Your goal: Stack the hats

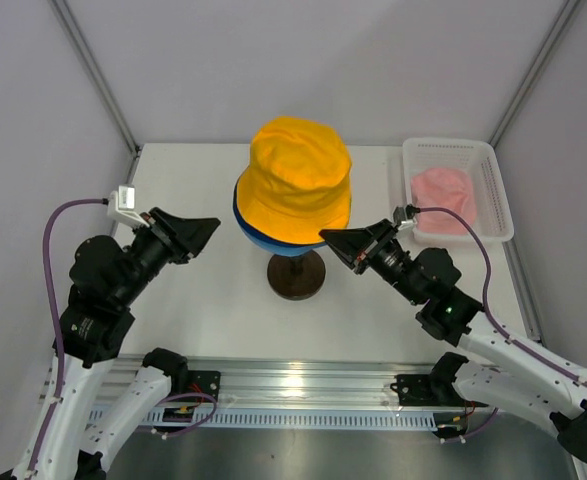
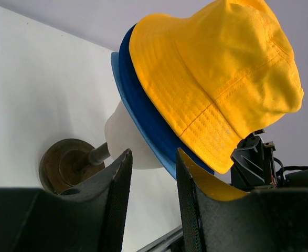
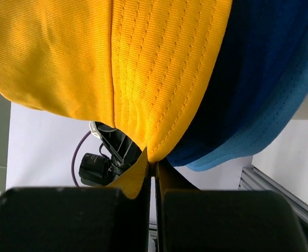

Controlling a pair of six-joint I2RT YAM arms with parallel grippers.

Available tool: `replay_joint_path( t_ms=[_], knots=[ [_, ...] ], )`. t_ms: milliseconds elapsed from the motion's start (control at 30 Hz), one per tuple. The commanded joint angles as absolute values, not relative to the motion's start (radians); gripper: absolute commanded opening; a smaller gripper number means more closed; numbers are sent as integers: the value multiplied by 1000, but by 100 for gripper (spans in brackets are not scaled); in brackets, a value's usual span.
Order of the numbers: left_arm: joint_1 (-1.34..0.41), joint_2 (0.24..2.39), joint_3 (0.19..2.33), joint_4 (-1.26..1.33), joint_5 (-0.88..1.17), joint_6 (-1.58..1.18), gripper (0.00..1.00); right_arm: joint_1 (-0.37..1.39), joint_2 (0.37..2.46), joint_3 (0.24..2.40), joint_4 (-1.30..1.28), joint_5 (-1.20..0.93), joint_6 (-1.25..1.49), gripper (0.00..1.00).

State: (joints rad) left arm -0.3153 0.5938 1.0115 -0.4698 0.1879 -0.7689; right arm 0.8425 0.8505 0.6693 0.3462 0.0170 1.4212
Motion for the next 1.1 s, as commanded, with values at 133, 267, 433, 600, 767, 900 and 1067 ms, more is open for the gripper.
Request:
replay_joint_path(
  t_ms=[133, 267, 433, 600, 767, 900, 1067],
  knots=[
    [-308, 624, 1042, -428, 170, -759, 42, 848, 816, 614, 246, 67, 1396, 0],
    [-308, 644, 1046, -417, 176, -761, 41, 848, 844, 630, 219, 74, 1348, 0],
    [-308, 650, 1046, -411, 179, -762, 41, 848, 871, 640, 224, 54, 1336, 3],
    [-308, 647, 1069, -434, 158, -747, 41, 845, 833, 709, 102, 70, 1238, 39],
    [-308, 641, 1098, -465, 100, -704, 43, 766, 735, 816, -141, 94, 1122, 68],
    [-308, 660, 1120, -508, 49, -664, 47, 648, 677, 918, -376, 115, 976, 85],
    [-305, 689, 1098, -537, -35, -644, 62, 432, 739, 1043, -572, 207, 723, 99]
  ],
)
